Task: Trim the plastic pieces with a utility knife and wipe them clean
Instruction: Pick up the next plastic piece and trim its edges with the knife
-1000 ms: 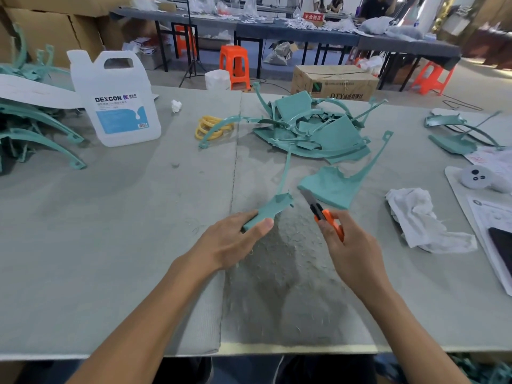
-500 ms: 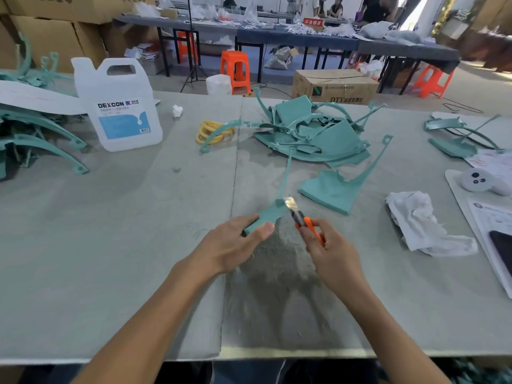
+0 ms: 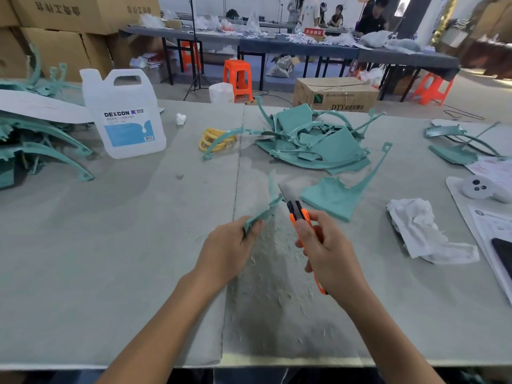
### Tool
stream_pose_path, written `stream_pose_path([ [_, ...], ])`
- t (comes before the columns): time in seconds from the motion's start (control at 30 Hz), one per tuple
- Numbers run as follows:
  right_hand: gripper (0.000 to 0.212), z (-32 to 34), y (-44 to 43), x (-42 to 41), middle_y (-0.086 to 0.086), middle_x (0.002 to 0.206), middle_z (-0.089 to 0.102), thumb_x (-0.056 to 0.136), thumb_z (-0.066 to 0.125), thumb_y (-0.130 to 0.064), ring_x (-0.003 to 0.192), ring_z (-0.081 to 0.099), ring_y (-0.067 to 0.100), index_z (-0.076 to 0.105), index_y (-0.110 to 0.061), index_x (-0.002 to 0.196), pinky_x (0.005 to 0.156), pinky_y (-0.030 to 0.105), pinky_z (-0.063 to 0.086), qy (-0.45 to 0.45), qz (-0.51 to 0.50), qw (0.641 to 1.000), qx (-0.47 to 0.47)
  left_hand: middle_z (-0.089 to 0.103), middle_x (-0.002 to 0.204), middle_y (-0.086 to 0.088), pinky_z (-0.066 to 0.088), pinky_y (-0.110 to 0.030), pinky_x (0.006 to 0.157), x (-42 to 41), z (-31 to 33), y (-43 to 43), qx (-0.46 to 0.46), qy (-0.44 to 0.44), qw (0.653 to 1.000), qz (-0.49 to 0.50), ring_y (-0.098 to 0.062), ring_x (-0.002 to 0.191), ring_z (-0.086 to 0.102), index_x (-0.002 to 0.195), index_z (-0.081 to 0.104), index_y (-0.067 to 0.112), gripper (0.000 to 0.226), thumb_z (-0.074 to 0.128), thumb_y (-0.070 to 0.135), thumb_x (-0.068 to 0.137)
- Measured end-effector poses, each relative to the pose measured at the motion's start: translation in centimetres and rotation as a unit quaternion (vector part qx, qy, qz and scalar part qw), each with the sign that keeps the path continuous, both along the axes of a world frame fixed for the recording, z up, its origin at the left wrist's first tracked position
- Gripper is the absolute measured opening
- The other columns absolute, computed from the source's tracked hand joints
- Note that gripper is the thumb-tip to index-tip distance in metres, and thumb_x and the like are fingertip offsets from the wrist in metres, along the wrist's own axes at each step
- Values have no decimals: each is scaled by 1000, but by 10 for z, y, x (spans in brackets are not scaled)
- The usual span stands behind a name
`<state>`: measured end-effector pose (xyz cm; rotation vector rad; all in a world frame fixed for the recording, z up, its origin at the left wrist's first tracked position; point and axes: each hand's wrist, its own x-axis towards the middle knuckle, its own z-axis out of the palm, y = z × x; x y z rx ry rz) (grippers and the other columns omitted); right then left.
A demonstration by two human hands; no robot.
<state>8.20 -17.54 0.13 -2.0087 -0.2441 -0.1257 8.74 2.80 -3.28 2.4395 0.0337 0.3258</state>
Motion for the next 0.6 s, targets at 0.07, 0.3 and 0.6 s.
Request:
stream_pose_path([
  [0.07,7,4,2,-8,-5,81,65,100,51,-50,60,58,18,55,-55,102,53,40,52,-26,17,999,-22,46,50,8,31,-26,47,-6,-1,-3,-46,-27,999,2,-10,48,45,71,51,19,57,33,64,100],
  [0.3,20,13,7,-22,-10,64,55,100,42,-57,61,55,9,50,-43,113,50,21,34,-117,46,972,-198,50,48,22,32,-21,46,-6,-2,-10,-58,-10,998,0,-7,46,46,57,39,23,49,51,48,98],
  [0.6,29,8,18,-28,-19,68,50,100,36,-58,55,50,5,51,-41,117,50,20,29,-143,42,952,-266,46,42,5,23,-21,42,-4,-2,-8,-52,21,998,28,-11,39,40,54,41,19,54,52,48,99],
])
